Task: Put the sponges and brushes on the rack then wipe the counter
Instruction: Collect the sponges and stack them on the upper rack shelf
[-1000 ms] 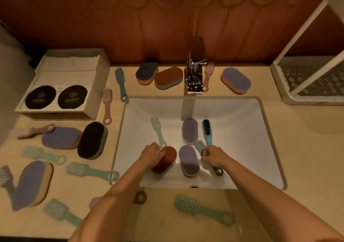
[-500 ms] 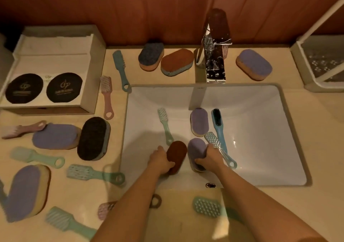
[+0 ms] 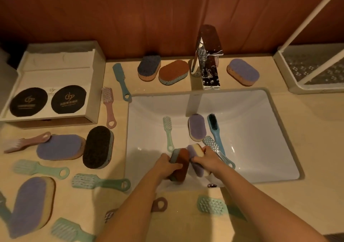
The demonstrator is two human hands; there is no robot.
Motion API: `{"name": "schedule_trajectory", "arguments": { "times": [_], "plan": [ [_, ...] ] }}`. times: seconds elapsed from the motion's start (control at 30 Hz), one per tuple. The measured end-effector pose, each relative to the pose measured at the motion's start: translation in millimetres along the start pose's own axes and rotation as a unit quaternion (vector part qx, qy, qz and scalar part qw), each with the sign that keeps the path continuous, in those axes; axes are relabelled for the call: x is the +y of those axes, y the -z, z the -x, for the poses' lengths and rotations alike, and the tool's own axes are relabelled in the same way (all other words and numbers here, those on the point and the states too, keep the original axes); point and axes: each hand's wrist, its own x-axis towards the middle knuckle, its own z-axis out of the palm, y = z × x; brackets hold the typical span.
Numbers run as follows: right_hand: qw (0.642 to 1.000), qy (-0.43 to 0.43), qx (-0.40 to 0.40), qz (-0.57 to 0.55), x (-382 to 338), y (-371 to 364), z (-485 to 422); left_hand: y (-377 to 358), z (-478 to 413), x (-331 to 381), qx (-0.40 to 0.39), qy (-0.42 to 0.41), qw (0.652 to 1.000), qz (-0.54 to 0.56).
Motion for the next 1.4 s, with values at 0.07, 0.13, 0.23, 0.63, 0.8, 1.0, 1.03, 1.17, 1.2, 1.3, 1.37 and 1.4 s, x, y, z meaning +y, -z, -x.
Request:
{"name": "schedule_trajectory", "arguments": {
  "times": [0.07,0.13,0.23,0.63,0.8,1.0,1.03,1.17,1.2,1.3,1.37,1.4],
  "plan": [
    [0.999,0.009,-0.017,-0.039,-8.6,2.5,12.6,2.7,13.8,10.7,-0.011,-0.002,0.996,0.094],
    [0.994,0.022,-0.033,-0.102,-18.2,5.1,26.9,6.9,29.2,20.6,-0.013,-0.02,0.989,0.149],
    [0.983,0.035,-0.026,-0.176,-30.6,7.5,44.4,16.8,46.7,31.2,-0.014,-0.03,0.976,0.215],
    [0.942,0.104,0.02,-0.318,-67.7,24.6,110.0,12.3,118.2,78.6,-0.034,-0.121,0.898,0.421],
    [0.95,0.127,-0.009,-0.284,-75.7,46.3,131.7,10.3,133.0,91.9,0.03,-0.181,0.885,0.429],
    [0.957,0.174,-0.034,-0.228,-86.5,74.5,149.9,0.1,158.6,116.6,0.028,-0.212,0.873,0.439],
    [0.958,0.188,-0.036,-0.214,-85.7,82.6,152.4,-3.0,162.9,123.0,0.03,-0.219,0.875,0.43],
    [0.959,0.211,-0.031,-0.187,-84.7,112.2,157.9,-10.4,174.7,144.6,0.04,-0.248,0.902,0.351],
    [0.959,0.205,-0.037,-0.191,-84.1,123.9,158.2,-15.0,178.8,152.8,0.05,-0.259,0.91,0.319],
    [0.958,0.203,-0.043,-0.199,-82.5,157.5,161.1,-30.3,188.1,176.9,0.085,-0.294,0.924,0.23],
    [0.957,0.215,-0.032,-0.191,-79.9,178.6,161.2,-41.9,193.6,193.4,0.111,-0.319,0.924,0.18],
    [0.956,0.218,-0.024,-0.195,-78.3,189.1,159.8,-47.5,196.2,201.2,0.126,-0.333,0.921,0.156]
  ]
}}
